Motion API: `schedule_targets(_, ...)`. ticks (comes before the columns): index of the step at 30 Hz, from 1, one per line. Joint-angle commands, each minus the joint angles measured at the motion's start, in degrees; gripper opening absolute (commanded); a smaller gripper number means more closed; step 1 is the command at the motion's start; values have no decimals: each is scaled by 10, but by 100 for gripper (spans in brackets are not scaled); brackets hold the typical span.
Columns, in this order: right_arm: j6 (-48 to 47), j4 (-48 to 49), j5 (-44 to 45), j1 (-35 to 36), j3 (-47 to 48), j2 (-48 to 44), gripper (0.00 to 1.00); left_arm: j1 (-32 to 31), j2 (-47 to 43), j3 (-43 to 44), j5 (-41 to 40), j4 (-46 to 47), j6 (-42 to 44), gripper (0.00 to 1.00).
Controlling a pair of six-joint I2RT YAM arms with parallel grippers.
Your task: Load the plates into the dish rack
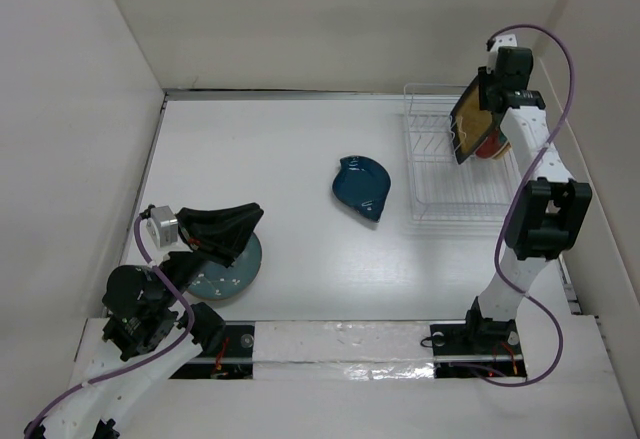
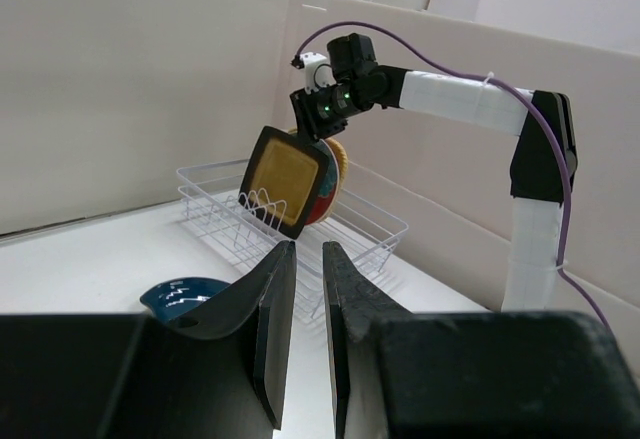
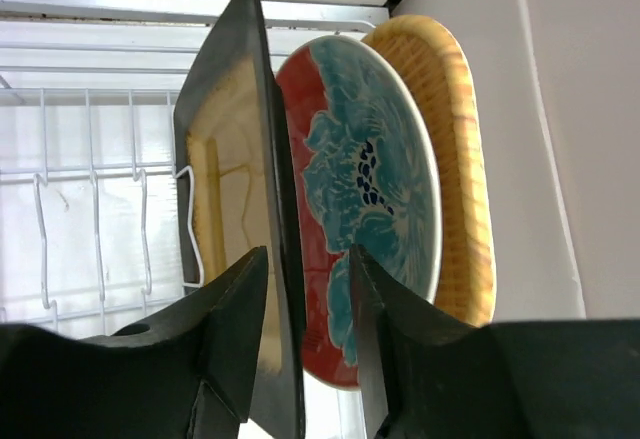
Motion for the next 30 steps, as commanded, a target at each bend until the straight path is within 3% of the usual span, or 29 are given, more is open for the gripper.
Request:
schedule_targets(1,21,36,-1,-4,33,-17,47,-4,5,11,4,29,-1,15)
schedule_targets(6,61,32,-6,9,52,-41,58,-4,14,10,2,29,-1,15)
schedule_targets(15,148,82,-9,117,-6,-162,61,-4,38,11,-31,17,12,15)
schedule_targets(16,168,94,-21,133,-26,-176,57,-4,41,12,-40,13,12,14)
schedule_targets(17,187,105,-50,151,-69,-186,47,-4,43,13,-60,10,14,13)
schedule_targets(18,198,129,-61,171,-92,-196,21,-4,44,13,-73,9,16,12)
schedule_targets(19,210,143,-71,217,-117,-210,6,-4,43,12,-84,8,18,10)
schedule_targets(20,227,158,-92,243,-142,-213,0,-4,41,10,-117,4,19,3)
schedule_targets(24,290,275,-129,375,-265,-190,0,-4,36,6,-185,1,30,0)
schedule_targets(30,394,358,-219,509,-266,-27,1,-4,37,0,-300,-3,54,0)
